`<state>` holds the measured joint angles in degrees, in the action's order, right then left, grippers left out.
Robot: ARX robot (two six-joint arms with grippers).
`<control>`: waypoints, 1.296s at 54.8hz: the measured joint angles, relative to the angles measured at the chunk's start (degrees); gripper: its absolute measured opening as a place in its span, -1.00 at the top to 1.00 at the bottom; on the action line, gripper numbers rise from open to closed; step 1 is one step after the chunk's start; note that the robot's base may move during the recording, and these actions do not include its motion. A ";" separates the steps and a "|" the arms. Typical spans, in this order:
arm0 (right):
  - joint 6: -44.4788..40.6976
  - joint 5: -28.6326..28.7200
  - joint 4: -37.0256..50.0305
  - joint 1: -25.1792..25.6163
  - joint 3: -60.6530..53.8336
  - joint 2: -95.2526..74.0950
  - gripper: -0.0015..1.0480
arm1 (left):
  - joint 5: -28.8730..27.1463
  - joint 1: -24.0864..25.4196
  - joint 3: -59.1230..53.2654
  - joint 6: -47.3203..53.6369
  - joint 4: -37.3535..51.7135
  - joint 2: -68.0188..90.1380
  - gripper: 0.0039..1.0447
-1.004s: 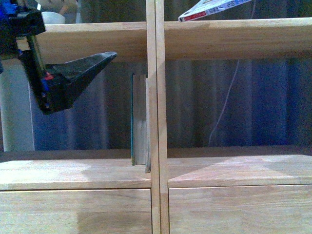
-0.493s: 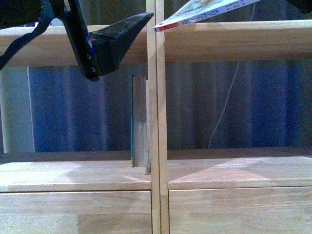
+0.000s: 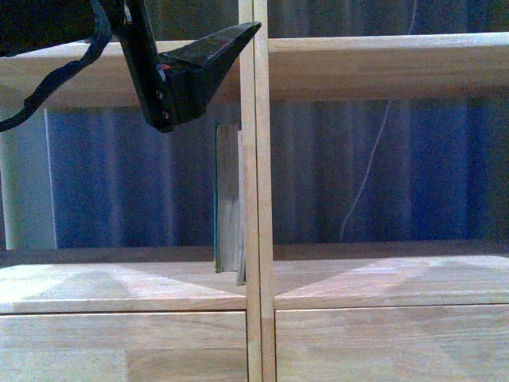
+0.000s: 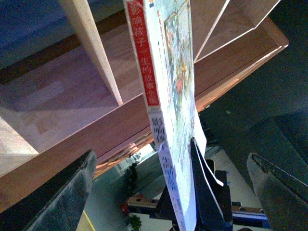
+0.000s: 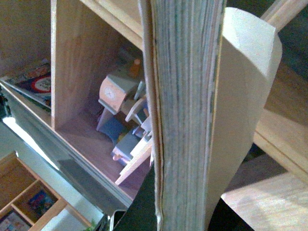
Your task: Organize books on shelf
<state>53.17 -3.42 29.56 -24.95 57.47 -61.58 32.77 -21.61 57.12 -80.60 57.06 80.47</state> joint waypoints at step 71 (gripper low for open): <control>2.16 -2.84 -1.20 -6.47 -3.69 2.05 0.86 | -1.40 0.83 0.98 2.78 -2.25 0.11 0.87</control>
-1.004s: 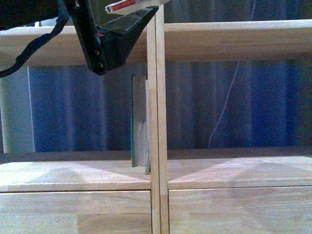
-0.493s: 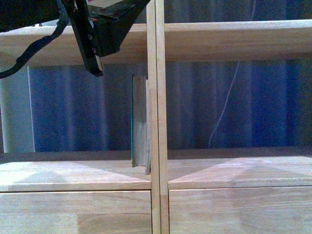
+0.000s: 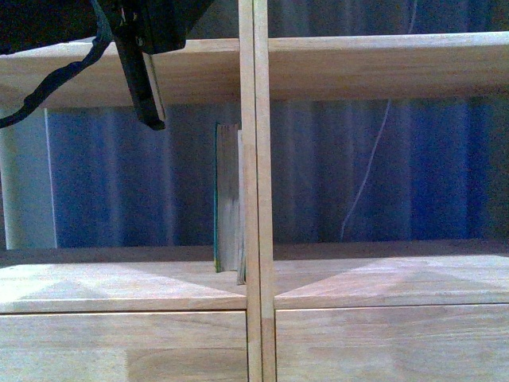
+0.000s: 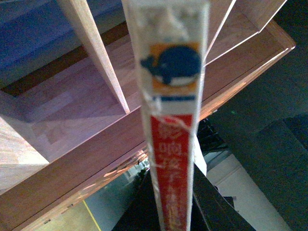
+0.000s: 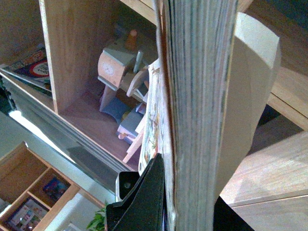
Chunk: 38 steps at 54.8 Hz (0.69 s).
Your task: Organize books on shelf
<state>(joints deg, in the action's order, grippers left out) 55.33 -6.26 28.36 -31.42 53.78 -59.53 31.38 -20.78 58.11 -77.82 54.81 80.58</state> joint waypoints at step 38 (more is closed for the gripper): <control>-20.35 -10.23 0.20 12.76 -3.23 3.52 -0.46 | 3.34 5.38 1.05 2.86 -1.95 -0.04 0.88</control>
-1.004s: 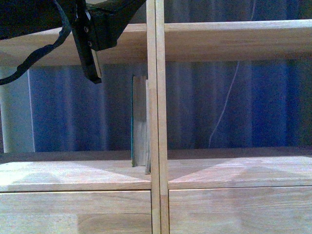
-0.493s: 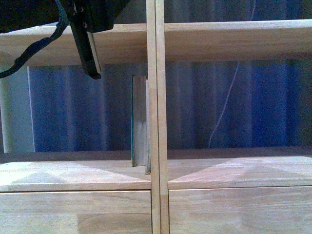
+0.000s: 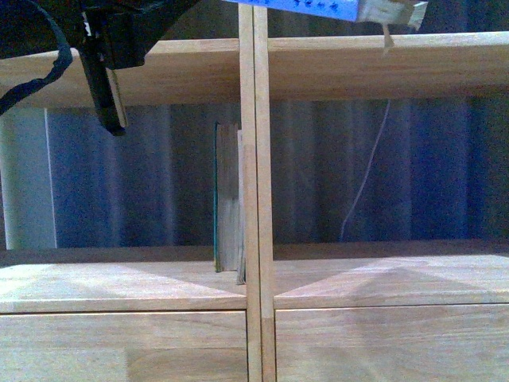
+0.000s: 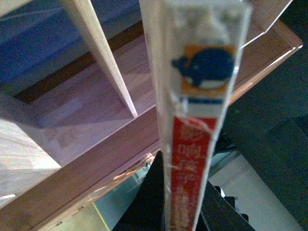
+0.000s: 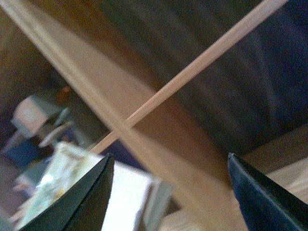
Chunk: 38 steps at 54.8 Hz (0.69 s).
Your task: Organize books on shelf
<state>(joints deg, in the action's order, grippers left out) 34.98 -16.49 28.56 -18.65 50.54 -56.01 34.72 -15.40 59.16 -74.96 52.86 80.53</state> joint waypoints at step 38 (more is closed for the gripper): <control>-19.34 2.54 6.01 25.42 -17.42 3.87 -0.86 | -6.82 20.90 4.17 76.17 -36.37 -4.17 0.88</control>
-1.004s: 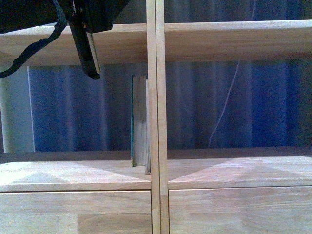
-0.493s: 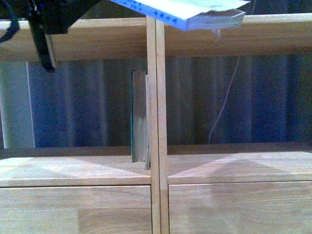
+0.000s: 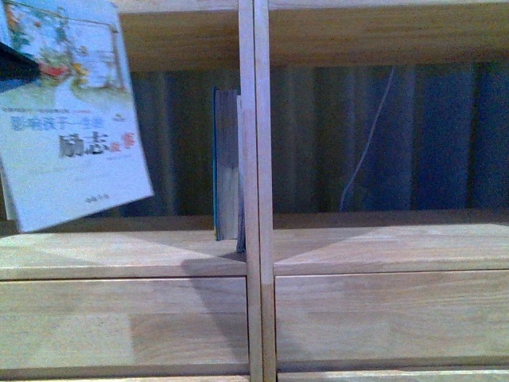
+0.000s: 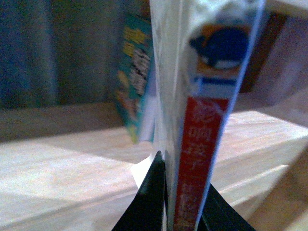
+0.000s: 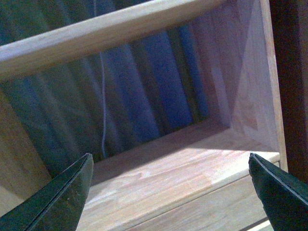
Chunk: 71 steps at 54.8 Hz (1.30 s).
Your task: Organize books on shelf
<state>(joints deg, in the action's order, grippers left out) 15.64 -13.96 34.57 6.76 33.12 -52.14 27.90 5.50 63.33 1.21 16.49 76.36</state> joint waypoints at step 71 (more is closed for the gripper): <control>5.70 3.10 -3.56 -1.49 -1.73 2.38 -0.86 | -32.52 -16.04 38.23 8.33 1.22 44.78 0.88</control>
<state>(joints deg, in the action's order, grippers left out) 21.34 -10.85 31.00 5.28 31.40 -49.76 -4.62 -10.55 101.56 9.54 17.72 121.14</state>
